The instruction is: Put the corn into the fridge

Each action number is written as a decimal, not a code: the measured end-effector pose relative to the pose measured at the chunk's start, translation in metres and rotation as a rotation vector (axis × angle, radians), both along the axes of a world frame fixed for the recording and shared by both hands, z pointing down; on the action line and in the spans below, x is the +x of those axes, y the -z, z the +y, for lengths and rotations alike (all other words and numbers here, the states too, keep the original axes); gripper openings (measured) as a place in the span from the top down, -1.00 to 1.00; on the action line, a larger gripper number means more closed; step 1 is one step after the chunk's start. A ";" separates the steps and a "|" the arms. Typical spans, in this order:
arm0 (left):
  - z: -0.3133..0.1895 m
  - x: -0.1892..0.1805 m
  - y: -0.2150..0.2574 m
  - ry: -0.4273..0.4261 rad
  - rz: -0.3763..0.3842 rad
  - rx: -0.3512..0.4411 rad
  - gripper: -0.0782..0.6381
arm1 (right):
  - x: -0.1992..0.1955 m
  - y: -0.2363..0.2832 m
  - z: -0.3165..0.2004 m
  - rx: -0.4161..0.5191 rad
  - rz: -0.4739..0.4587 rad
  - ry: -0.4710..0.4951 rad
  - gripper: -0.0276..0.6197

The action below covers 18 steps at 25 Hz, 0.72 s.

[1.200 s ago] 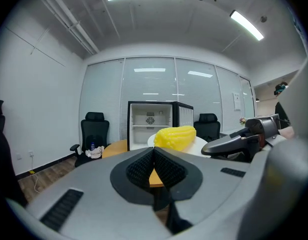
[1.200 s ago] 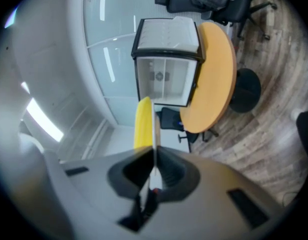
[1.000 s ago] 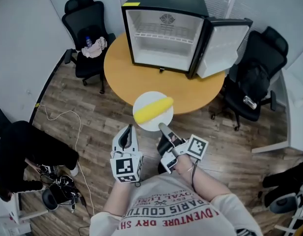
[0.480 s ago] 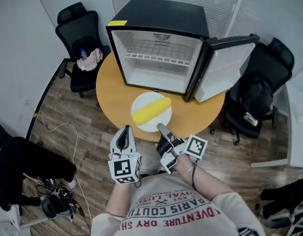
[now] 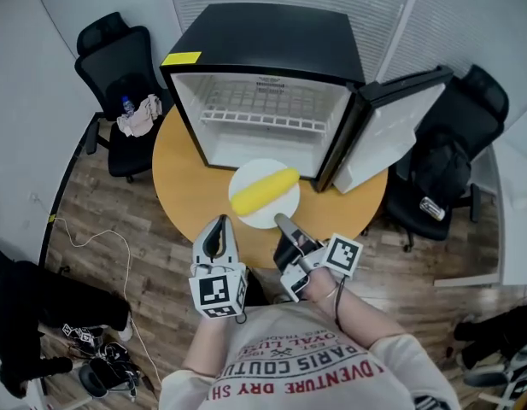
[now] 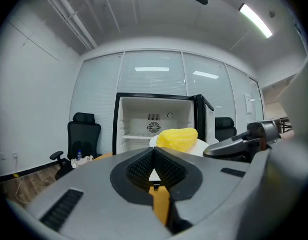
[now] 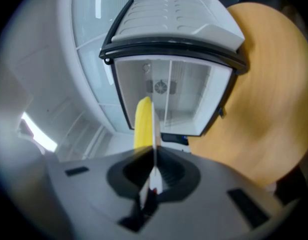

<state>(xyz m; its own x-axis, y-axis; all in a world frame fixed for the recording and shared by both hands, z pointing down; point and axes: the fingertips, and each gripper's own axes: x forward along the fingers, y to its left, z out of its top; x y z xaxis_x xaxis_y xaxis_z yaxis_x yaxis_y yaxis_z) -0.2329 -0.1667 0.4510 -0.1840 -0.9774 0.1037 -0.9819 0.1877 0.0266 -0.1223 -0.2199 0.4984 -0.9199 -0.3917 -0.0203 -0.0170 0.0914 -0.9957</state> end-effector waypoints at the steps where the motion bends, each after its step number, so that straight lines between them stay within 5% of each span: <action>1: -0.008 -0.005 0.000 -0.012 0.003 0.001 0.69 | -0.003 0.000 -0.006 0.001 0.002 -0.013 0.80; 18: -0.138 -0.095 0.008 -0.256 -0.018 -0.019 0.69 | -0.080 0.012 -0.118 -0.030 -0.019 -0.290 0.80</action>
<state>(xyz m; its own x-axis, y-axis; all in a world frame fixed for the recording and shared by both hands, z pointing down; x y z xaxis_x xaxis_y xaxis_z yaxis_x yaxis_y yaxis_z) -0.3275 -0.3048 0.4428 0.0675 -0.9903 0.1215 -0.9977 -0.0671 0.0074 -0.2028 -0.3379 0.4869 -0.7689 -0.6390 -0.0205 -0.0200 0.0561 -0.9982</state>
